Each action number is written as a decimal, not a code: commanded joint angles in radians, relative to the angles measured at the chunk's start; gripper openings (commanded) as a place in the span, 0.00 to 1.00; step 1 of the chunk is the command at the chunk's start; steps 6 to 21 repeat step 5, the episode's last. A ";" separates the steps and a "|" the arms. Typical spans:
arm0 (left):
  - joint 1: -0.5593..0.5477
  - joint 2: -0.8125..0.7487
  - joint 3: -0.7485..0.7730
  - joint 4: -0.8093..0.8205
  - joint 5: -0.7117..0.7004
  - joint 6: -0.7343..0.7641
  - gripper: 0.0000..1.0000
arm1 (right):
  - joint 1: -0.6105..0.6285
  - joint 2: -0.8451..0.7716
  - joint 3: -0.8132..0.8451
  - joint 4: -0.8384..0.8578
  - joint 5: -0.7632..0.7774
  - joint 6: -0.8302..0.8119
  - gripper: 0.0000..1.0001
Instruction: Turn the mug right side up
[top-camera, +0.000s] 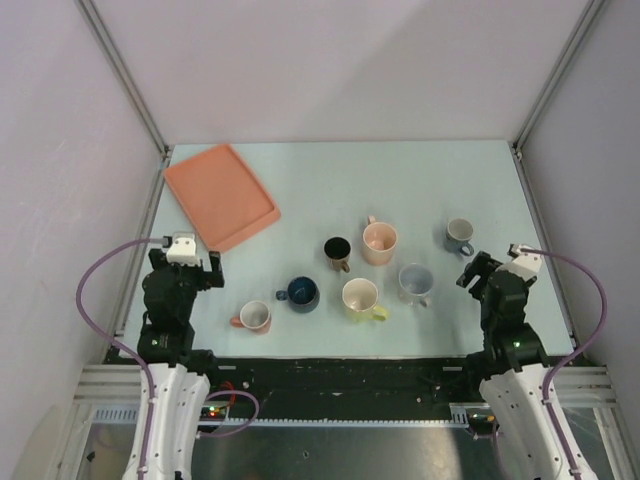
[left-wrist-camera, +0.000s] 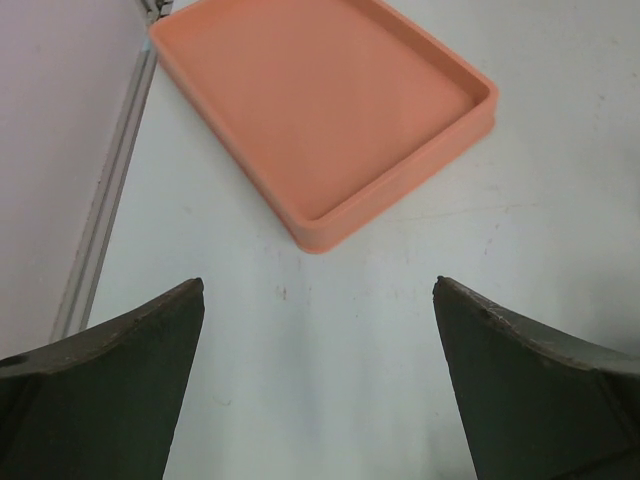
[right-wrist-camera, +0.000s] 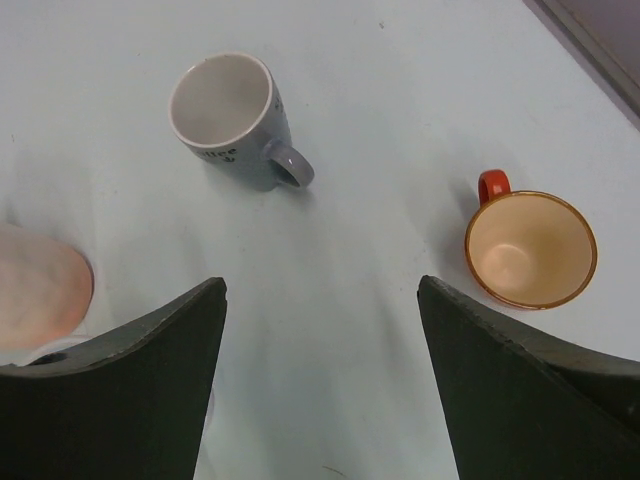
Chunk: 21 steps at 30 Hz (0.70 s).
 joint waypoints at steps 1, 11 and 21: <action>0.001 0.015 -0.016 0.172 -0.090 -0.105 1.00 | 0.007 -0.050 -0.028 0.062 0.017 0.013 0.82; 0.000 0.021 -0.035 0.220 -0.094 -0.153 1.00 | 0.006 -0.086 -0.040 0.069 0.021 0.009 0.82; 0.000 0.021 -0.035 0.220 -0.094 -0.153 1.00 | 0.006 -0.086 -0.040 0.069 0.021 0.009 0.82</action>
